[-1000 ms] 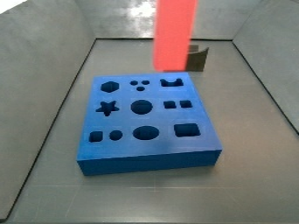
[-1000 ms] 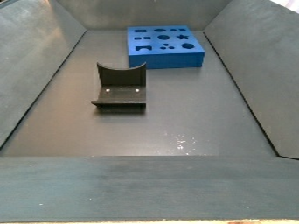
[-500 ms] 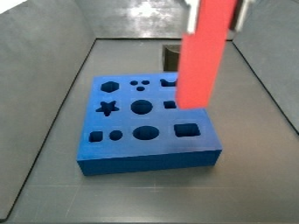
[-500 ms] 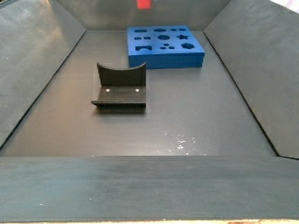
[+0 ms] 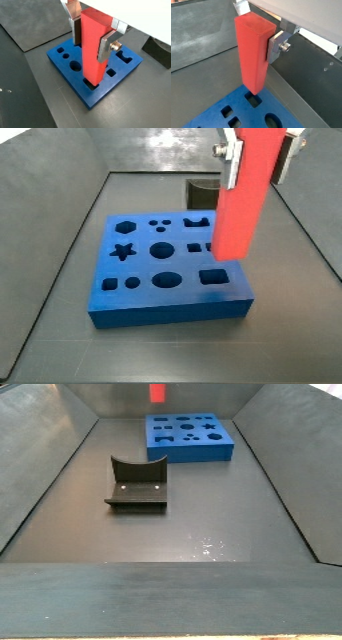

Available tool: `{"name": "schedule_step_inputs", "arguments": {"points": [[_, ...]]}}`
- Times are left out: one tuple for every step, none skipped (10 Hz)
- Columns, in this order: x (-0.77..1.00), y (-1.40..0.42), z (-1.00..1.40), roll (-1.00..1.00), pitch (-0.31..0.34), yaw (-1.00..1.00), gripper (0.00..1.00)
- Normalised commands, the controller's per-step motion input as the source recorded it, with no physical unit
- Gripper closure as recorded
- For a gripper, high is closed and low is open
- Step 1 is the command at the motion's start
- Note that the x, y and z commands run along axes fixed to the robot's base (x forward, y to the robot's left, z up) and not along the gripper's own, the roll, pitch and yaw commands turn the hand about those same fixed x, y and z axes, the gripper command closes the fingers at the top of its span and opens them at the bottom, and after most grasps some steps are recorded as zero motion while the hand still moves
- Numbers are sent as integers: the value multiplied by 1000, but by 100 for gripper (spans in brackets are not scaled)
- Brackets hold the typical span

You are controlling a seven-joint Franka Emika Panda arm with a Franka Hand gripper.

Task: Pick up the rectangle object. Move up. Place the rectangle object on the fixture. Regrasp the rectangle object. Move to above the board. Insert the rectangle object.
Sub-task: Insert the rectangle object.

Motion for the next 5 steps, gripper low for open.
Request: {"name": "schedule_step_inputs", "arguments": {"points": [[0,0,-474,91,-174,23,100],[0,0,-191,0,-43,0,100],[0,0,0,-6,0,0,100],[63,0,-229,0,-6,0,100],[51,0,-346,43,-60,0,100]]}}
